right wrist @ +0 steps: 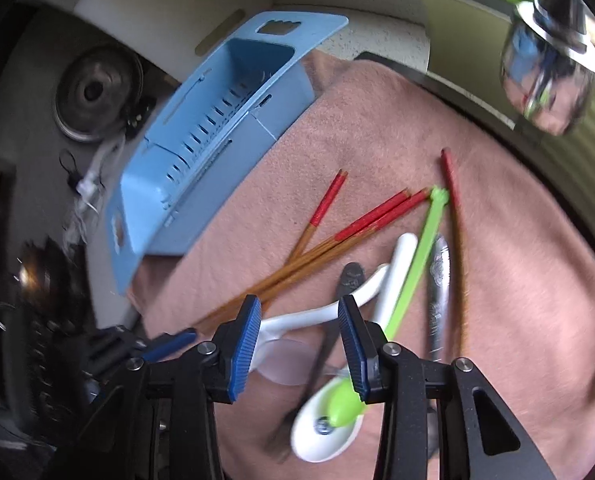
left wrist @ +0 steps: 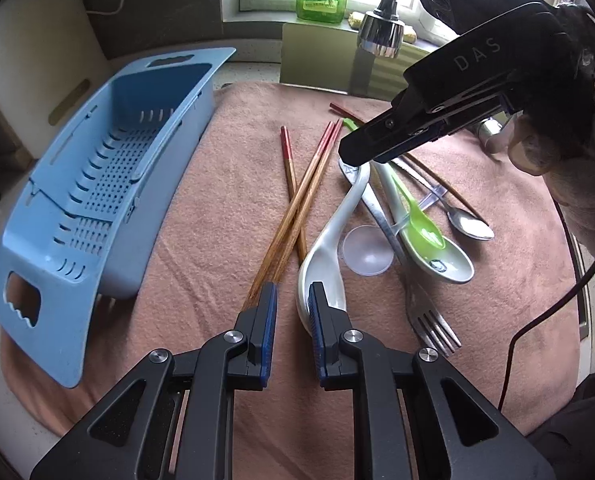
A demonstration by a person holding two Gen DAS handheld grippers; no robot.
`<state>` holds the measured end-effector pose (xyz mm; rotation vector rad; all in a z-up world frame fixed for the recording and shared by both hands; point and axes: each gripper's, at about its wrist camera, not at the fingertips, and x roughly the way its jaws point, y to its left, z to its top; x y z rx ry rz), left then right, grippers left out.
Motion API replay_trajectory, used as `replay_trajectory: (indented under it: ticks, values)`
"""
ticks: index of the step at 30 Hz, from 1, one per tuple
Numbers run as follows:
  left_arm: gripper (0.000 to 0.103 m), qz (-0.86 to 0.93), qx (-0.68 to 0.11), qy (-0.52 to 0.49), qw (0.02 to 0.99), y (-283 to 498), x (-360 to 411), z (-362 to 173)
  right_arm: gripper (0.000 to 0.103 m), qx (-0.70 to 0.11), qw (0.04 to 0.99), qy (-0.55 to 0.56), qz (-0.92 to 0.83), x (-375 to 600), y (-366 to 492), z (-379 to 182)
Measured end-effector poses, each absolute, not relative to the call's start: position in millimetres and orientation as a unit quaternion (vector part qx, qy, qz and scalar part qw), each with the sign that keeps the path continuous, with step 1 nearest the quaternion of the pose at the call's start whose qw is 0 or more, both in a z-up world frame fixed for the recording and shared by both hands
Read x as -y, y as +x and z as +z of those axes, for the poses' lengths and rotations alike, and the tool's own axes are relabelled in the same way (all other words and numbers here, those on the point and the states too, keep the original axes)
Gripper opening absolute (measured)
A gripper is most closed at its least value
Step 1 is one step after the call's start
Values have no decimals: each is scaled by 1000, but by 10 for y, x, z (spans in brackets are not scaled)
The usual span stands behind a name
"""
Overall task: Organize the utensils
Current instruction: 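Lower the right tool onto the white ceramic spoon handle and close it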
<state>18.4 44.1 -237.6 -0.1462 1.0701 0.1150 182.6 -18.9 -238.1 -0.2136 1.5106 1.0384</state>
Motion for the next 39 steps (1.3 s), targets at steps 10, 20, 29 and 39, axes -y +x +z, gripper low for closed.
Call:
replay_trajectory:
  ticks: [10,20,29,39]
  values:
    - [16,42,-517,-69,852,233,-456,-2461,30,-692,597,-47,404,192,1815,-2566]
    - [16,39,-522,-82,848,184,-539,-2570,30,-713,589,9,381,301,1822,-2683]
    - [16,28,-523,-80,848,194,-529,-2577,17,-709,600,36,368,268,1842,-2807]
    - [29,19,-519,-65,852,200,-489,-2563,12,-706,616,56,345,245,1833,-2856]
